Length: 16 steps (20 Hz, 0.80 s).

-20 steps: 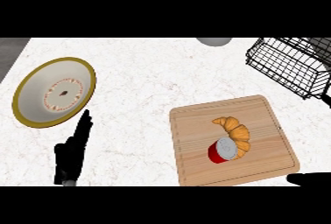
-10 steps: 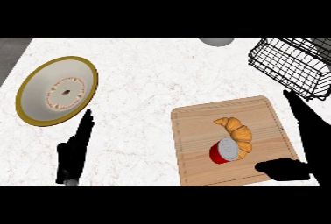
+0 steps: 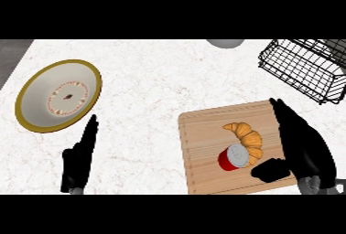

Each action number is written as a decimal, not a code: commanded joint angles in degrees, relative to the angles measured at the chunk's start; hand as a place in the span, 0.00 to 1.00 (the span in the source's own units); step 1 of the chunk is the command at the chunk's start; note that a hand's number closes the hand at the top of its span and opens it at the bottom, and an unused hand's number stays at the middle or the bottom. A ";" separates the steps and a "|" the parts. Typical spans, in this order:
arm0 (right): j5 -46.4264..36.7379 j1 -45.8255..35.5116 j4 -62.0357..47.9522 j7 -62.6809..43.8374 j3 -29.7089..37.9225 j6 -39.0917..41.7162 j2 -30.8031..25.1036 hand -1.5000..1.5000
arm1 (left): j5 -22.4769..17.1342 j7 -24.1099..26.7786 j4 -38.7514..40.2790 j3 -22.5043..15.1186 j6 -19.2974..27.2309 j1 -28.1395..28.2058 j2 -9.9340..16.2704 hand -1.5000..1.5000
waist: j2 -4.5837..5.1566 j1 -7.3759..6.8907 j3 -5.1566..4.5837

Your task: Pick the croissant from the cutting board and place it in the tiered basket

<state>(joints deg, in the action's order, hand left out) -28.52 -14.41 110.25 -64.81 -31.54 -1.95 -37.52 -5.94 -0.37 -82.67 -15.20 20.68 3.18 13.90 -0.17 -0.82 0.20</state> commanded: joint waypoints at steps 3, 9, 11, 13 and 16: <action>-4.09 -4.89 -9.82 -5.65 -2.95 2.75 10.63 0.00 | -1.30 -0.53 5.07 2.84 -2.34 -2.23 0.24 0.50 | 0.35 0.19 -0.25; -2.58 -3.07 -8.25 -9.67 -2.77 10.00 9.61 0.00 | -0.37 0.78 1.13 1.08 -2.69 3.83 0.55 0.50 | 0.03 0.40 -0.28; -1.63 -2.43 -11.34 -8.10 -2.23 10.44 10.23 0.00 | 0.85 -0.85 2.13 0.51 -0.67 0.75 -1.67 0.50 | 0.18 0.65 -0.25; -0.50 -6.03 -14.04 -8.97 0.26 11.73 12.07 0.00 | 0.05 1.03 4.29 2.00 -1.99 0.67 -1.12 0.50 | 0.29 0.36 -0.27; -0.89 -7.96 -13.22 -12.44 0.01 13.97 15.01 0.00 | 0.83 0.73 2.95 1.95 -2.07 1.21 -0.53 0.50 | 0.18 0.26 -0.27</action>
<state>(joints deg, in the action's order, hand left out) -30.02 -18.35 98.86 -65.81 -32.24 6.12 -26.34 -5.26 1.48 -81.35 -13.53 19.16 3.30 12.87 -0.34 -0.27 0.32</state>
